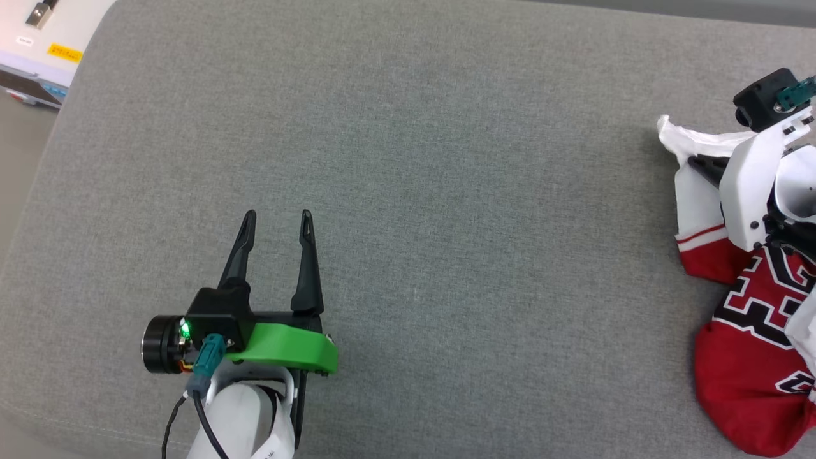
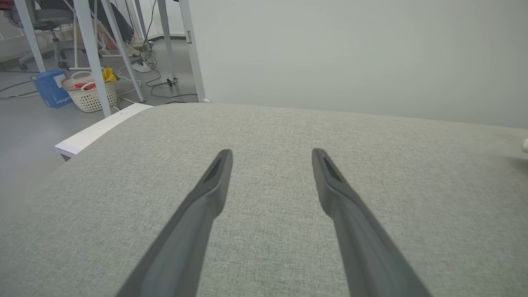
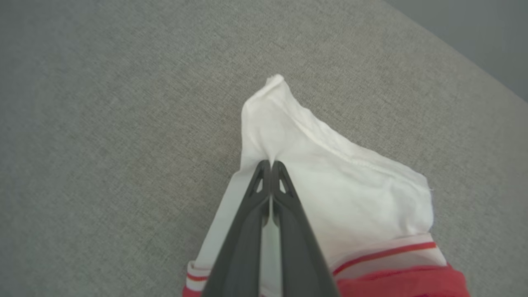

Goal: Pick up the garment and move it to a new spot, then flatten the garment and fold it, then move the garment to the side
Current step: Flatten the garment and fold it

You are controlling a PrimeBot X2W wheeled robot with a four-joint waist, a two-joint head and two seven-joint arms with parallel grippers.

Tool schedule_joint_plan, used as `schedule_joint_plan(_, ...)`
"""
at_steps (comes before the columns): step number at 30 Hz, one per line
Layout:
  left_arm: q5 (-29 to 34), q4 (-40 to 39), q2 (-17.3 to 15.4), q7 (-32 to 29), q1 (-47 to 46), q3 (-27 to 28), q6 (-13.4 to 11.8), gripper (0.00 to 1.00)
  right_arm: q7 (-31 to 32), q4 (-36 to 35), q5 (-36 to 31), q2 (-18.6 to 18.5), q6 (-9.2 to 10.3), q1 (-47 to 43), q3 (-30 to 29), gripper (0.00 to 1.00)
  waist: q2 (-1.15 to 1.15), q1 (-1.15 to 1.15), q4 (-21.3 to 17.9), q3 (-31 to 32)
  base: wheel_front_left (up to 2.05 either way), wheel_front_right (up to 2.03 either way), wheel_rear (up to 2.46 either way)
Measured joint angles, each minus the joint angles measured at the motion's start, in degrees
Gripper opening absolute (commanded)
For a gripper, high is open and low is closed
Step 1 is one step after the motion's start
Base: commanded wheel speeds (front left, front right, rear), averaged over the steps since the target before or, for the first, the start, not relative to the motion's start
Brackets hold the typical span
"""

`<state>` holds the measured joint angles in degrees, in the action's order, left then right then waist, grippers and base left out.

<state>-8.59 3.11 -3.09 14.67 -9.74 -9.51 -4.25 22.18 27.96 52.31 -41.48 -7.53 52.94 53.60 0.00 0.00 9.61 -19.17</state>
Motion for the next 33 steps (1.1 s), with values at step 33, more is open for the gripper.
schedule_joint_plan(33, -0.59, -0.49, 0.00, 0.00, 1.94, 0.10, -0.49, 1.00, -1.52, -3.87, -7.60, 24.05, 0.00, 1.37, 19.51, 0.00, 0.00, 0.00, 3.98, -0.78, 0.00, 0.00, 0.00)
